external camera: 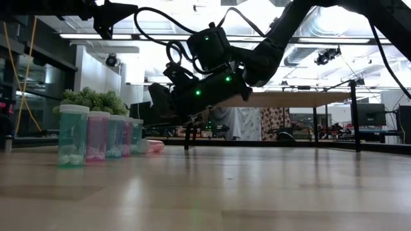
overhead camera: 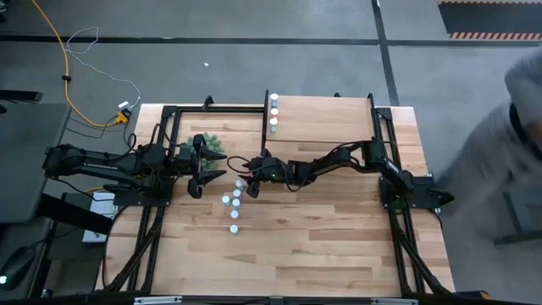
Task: Pick and place medicine bottles onto shelf by color
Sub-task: Put the transparent orange medicine bottle on the shelf
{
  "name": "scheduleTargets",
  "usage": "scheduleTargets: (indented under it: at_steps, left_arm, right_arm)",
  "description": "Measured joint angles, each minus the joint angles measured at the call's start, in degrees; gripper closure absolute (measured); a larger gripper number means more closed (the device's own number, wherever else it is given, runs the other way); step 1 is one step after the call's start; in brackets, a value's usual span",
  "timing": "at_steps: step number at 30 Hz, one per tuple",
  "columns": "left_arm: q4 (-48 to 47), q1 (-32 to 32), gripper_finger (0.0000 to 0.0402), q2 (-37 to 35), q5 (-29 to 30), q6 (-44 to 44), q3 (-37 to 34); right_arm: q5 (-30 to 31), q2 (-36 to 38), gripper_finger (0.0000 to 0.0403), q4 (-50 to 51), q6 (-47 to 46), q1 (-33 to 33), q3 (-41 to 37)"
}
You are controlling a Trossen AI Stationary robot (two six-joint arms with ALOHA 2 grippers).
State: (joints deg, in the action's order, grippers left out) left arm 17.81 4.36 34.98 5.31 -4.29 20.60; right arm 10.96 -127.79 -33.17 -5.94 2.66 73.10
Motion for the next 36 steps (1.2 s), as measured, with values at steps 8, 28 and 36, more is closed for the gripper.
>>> scheduleTargets:
  at_steps: [8,28,36]
  left_arm:
    - [-0.22,-0.01,0.0186,-0.02,-0.01,0.41,0.00]
    - [-0.42,0.00,0.0186,0.00,0.02,0.46,0.00]
    - [0.10,0.00,0.0186,0.00,0.04,0.97,0.00]
  right_arm:
    - [2.66,2.94,0.0208,6.60,3.30,0.00,-0.04]
    - [-2.49,5.46,0.0208,22.43,18.44,-0.28,0.43]
    - [-5.09,5.44,0.0208,36.22,29.26,1.07,8.45]
